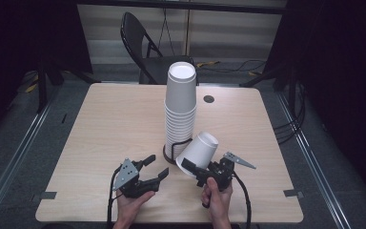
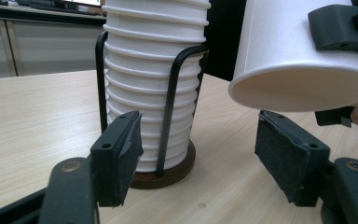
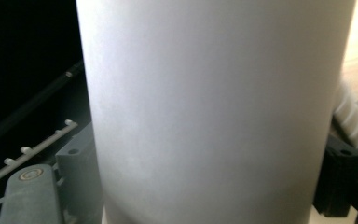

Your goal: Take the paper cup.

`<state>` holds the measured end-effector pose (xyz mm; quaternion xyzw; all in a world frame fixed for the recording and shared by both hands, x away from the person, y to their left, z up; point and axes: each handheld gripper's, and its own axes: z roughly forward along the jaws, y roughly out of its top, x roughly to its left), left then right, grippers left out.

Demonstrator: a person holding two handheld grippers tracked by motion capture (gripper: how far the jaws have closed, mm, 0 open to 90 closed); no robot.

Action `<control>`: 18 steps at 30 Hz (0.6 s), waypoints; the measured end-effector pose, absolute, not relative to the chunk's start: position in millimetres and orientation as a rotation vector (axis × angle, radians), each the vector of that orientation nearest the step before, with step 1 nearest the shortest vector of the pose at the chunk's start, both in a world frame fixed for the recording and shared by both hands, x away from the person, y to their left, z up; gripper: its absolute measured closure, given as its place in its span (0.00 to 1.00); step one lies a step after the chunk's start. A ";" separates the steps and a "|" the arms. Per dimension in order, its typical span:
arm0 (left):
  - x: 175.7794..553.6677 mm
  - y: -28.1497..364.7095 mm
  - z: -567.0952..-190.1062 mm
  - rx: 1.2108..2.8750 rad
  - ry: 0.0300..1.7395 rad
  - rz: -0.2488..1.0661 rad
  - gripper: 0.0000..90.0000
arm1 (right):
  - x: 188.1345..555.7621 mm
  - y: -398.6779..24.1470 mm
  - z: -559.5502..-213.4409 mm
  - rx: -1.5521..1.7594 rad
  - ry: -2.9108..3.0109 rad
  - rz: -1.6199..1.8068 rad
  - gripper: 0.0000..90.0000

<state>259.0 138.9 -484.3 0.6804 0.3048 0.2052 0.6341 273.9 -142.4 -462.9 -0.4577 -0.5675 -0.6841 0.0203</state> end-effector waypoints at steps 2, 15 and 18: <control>258.5 136.7 -484.9 1.559 0.682 0.479 0.37 | 272.6 -139.7 -467.0 -1.428 -1.721 -2.112 0.18; 258.1 126.1 -488.2 1.529 0.606 0.464 0.49 | 268.2 -130.6 -482.4 -1.430 -1.486 -2.050 0.17; 259.2 122.8 -490.0 1.533 0.608 0.439 0.52 | 266.3 -127.8 -485.0 -1.413 -1.437 -2.028 0.17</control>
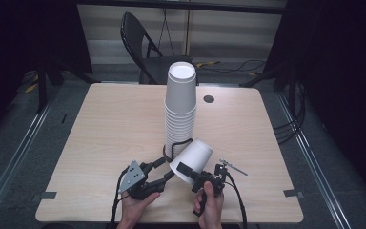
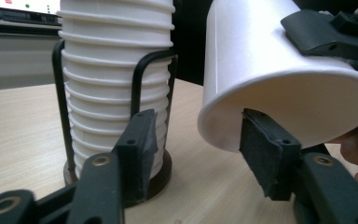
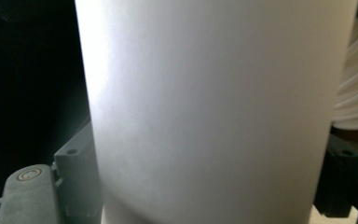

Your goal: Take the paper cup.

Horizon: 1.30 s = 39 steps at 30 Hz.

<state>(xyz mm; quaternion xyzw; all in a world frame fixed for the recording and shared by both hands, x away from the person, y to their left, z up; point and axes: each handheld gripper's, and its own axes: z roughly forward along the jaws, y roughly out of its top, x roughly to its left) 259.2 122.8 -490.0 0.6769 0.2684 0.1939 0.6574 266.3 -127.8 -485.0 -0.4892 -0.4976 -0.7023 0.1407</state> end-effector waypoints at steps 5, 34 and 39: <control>259.3 119.7 -491.2 1.541 0.601 0.451 0.60 | 265.4 -123.1 -490.4 -1.387 -1.383 -2.001 0.17; 259.0 106.4 -490.2 1.459 0.643 0.522 0.92 | 257.3 -101.0 -496.5 -1.341 -1.413 -1.969 0.14; 258.7 107.5 -489.6 1.465 0.651 0.507 0.94 | 258.1 -99.0 -494.4 -1.347 -1.444 -1.961 0.11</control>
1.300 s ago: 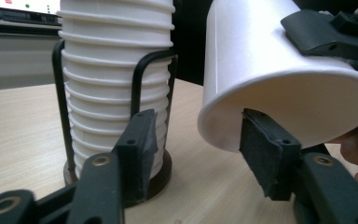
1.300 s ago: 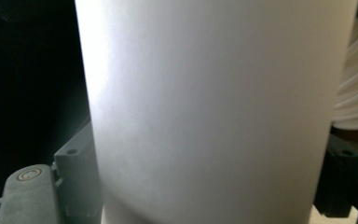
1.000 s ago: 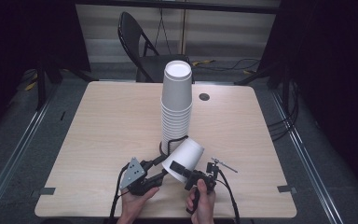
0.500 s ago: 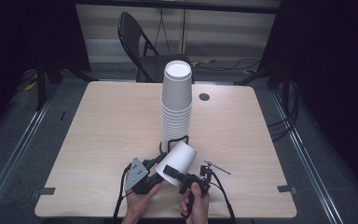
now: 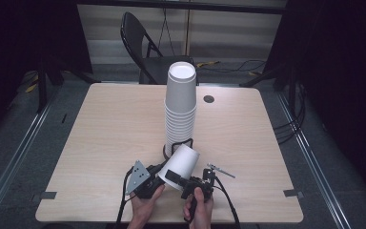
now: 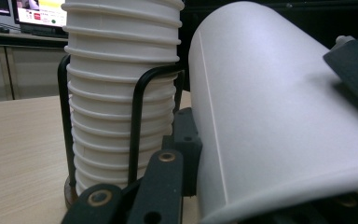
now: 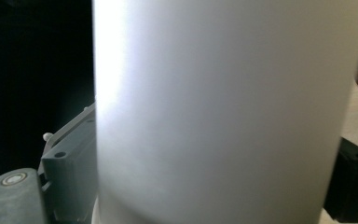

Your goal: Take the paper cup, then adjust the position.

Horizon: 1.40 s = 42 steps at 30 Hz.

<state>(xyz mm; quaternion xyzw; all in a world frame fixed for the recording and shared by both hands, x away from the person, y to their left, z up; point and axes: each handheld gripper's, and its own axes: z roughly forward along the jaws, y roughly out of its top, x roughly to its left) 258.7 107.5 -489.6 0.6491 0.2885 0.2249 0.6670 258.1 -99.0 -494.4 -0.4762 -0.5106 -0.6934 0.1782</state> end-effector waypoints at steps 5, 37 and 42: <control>259.0 109.6 -488.7 1.469 0.645 0.497 0.96 | 259.7 -101.7 -490.2 -1.358 -1.462 -1.981 0.11; 254.9 127.5 -479.3 1.655 0.604 0.410 0.97 | 277.6 -147.0 -467.6 -1.519 -1.614 -2.194 0.14; 257.8 131.9 -481.1 1.687 0.628 0.416 0.97 | 268.4 -154.0 -469.4 -1.499 -1.807 -2.261 0.13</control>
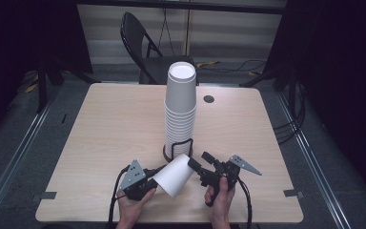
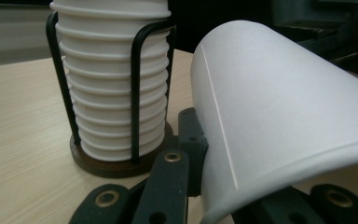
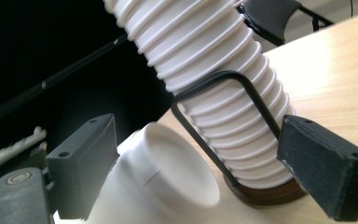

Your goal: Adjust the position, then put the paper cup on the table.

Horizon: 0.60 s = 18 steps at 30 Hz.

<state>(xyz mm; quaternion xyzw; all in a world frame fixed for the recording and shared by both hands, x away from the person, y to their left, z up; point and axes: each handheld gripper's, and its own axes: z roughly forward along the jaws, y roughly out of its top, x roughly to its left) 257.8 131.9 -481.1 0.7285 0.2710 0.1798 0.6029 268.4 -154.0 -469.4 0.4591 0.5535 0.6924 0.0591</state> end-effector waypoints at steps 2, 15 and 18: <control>259.3 134.6 -481.7 1.697 0.643 0.418 0.97 | 264.3 -156.1 -469.6 1.342 1.704 2.063 0.13; 271.2 154.5 -474.0 1.727 0.701 0.361 0.97 | 256.9 -146.2 -474.9 1.067 1.821 1.820 0.14; 272.3 154.7 -471.0 1.742 0.707 0.368 0.97 | 255.5 -142.1 -477.4 1.038 1.837 1.758 0.14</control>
